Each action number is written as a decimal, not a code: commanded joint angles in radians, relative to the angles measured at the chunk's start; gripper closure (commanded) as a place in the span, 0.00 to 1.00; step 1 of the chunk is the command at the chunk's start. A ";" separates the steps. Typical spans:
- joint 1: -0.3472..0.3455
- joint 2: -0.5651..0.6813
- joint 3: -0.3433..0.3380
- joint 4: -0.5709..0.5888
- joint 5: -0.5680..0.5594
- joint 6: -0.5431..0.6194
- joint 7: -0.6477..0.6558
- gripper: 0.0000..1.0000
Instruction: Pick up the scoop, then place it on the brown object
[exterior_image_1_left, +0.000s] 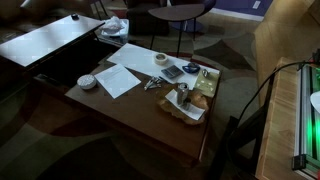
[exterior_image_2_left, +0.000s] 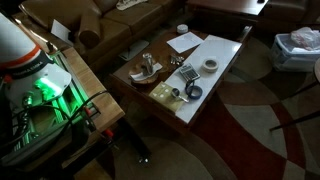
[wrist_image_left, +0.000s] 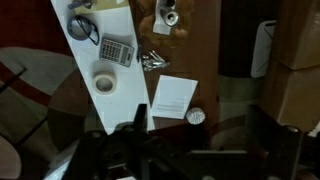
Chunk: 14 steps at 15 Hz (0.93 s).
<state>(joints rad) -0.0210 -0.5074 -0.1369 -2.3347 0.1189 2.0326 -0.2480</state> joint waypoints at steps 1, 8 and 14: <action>-0.080 0.058 -0.008 -0.074 -0.069 0.083 0.087 0.00; -0.084 0.074 -0.017 -0.067 -0.056 0.056 0.081 0.00; -0.128 0.263 -0.039 -0.065 -0.067 0.112 0.188 0.00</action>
<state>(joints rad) -0.1249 -0.4032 -0.1521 -2.4057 0.0516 2.0953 -0.0999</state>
